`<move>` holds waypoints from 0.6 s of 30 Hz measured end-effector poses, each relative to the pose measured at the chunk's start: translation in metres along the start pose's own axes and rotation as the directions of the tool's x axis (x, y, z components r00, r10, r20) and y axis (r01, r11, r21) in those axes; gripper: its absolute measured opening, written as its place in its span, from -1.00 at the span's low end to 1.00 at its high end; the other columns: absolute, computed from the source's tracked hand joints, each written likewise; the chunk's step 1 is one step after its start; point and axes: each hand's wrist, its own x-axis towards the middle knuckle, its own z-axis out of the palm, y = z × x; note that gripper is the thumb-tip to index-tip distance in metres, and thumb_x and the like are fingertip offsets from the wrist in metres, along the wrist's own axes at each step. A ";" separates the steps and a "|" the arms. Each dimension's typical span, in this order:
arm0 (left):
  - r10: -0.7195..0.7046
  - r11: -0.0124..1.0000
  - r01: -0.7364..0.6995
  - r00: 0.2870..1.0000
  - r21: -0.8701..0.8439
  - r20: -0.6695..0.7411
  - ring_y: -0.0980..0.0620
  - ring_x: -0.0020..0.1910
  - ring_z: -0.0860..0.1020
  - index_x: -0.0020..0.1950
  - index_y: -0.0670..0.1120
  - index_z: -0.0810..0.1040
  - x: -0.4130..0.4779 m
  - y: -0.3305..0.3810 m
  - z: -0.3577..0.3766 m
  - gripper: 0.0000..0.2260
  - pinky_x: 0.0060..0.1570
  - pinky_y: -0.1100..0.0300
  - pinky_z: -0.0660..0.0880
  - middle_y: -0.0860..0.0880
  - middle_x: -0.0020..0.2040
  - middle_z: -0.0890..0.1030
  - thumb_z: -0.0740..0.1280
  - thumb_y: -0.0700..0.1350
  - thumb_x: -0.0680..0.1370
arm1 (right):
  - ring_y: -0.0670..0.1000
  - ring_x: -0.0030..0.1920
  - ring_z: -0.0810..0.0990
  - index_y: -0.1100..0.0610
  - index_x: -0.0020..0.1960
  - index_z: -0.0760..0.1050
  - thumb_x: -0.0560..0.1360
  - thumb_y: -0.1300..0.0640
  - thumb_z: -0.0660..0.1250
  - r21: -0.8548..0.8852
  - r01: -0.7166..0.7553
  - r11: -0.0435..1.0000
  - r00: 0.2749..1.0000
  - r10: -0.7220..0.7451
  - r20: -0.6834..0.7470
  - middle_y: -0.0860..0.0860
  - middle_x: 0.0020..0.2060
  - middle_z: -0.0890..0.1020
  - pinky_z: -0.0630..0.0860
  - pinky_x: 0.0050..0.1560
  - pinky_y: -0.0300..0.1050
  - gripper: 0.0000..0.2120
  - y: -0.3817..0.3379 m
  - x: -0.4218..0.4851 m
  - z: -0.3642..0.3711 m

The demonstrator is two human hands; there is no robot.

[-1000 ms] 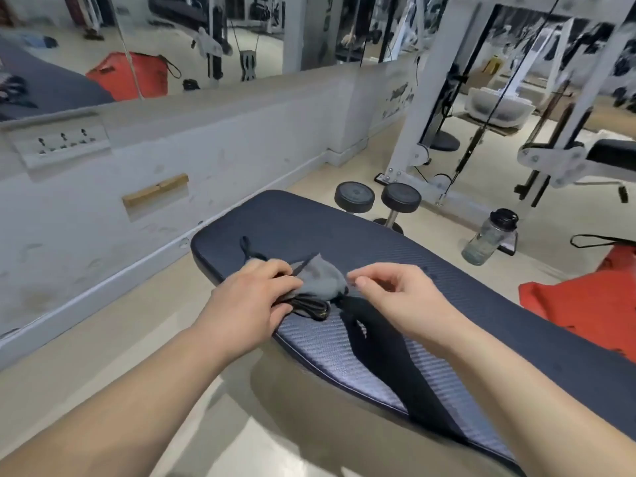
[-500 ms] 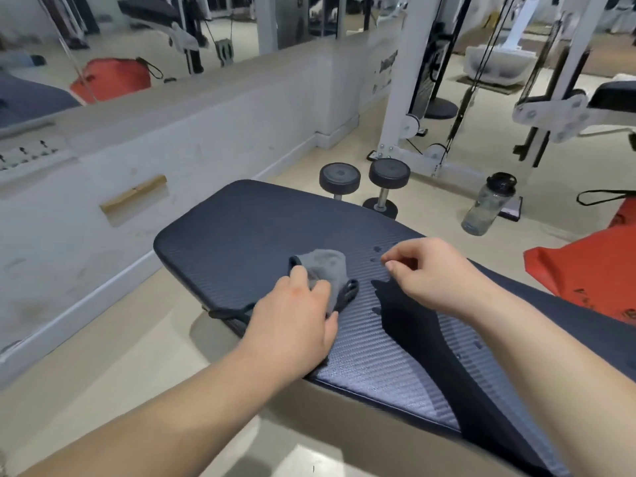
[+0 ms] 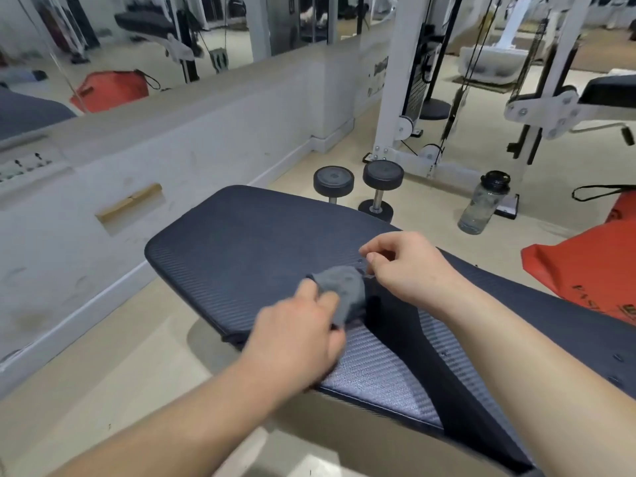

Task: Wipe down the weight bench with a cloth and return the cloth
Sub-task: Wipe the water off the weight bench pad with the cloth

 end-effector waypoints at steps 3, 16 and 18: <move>-0.249 0.968 0.249 0.968 -0.001 -0.026 -0.24 -0.01 0.60 0.19 -0.01 0.45 0.020 -0.044 0.000 -0.71 -0.16 0.01 0.41 -0.10 0.17 0.43 0.19 0.14 0.60 | -0.08 -0.02 0.66 -0.08 0.04 0.64 0.62 0.16 0.28 0.053 -0.004 0.999 1.000 0.004 -0.011 -0.19 -0.14 0.67 0.49 0.05 -0.18 -0.80 -0.001 -0.003 -0.003; 0.085 0.993 -0.090 0.994 -0.079 -0.071 -0.17 0.03 0.56 0.21 0.02 0.42 0.003 -0.013 0.007 -0.75 -0.15 -0.03 0.51 -0.07 0.11 0.39 0.19 0.08 0.58 | -0.05 -0.08 0.65 -0.04 0.02 0.66 0.58 0.23 0.30 0.053 0.005 0.999 0.999 -0.008 0.044 -0.08 -0.14 0.71 0.49 -0.01 -0.20 -0.77 -0.001 -0.010 -0.002; -0.057 0.996 0.049 0.993 -0.079 -0.099 -0.18 0.01 0.56 0.17 -0.01 0.43 0.009 -0.026 0.007 -0.77 -0.17 -0.03 0.48 -0.07 0.11 0.40 0.18 0.06 0.59 | -0.08 0.00 0.66 -0.05 0.08 0.68 0.57 0.24 0.33 0.028 0.039 0.999 0.995 -0.041 0.087 -0.10 -0.07 0.72 0.51 0.10 -0.20 -0.75 -0.002 -0.014 -0.003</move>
